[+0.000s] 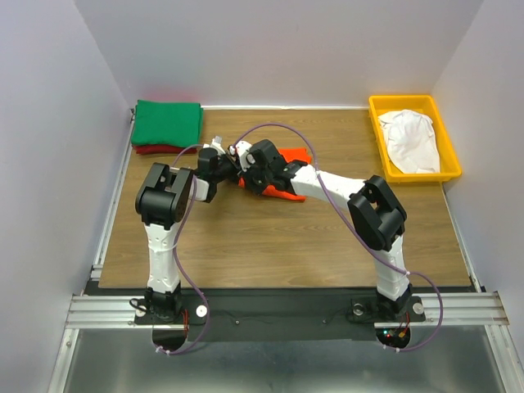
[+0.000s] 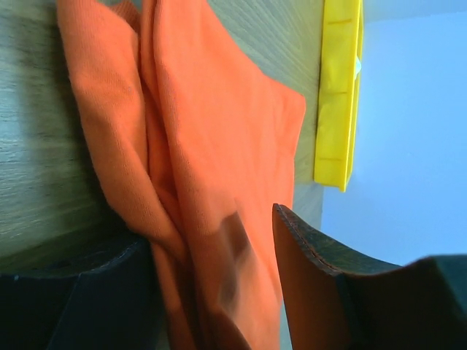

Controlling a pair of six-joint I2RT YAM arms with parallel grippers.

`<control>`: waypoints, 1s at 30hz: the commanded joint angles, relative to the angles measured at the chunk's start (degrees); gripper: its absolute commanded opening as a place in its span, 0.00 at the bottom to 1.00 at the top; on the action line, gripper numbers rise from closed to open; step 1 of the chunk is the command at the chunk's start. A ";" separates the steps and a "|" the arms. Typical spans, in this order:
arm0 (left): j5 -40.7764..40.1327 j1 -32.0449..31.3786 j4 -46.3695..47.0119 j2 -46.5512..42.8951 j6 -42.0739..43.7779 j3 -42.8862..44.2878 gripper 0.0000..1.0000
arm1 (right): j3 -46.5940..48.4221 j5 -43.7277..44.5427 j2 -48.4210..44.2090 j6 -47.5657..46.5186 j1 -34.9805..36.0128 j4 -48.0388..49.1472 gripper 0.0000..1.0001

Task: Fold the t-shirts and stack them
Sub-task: Neatly place the folded tshirt to the corner

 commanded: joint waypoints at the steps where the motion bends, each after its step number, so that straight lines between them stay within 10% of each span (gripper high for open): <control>1: -4.08 -0.70 -4.19 1.26 3.75 0.93 0.63 | 2.84 -2.69 -3.41 1.76 -0.08 1.68 0.01; 6: -5.58 -1.32 -18.05 0.55 15.16 7.95 0.12 | 2.75 -2.18 -3.76 1.85 0.01 1.25 0.07; 8: -5.49 -1.23 -25.42 0.12 19.29 12.68 0.04 | 2.31 -0.41 -4.81 2.11 -0.78 1.07 0.44; 13: -11.37 -1.14 -38.35 -2.43 33.34 22.26 0.00 | 0.12 -2.34 -8.59 6.93 -7.88 -0.69 1.00; 30: -25.97 3.24 -62.73 5.38 63.51 61.92 0.00 | -14.12 -1.20 -23.62 2.64 -21.00 -4.12 1.00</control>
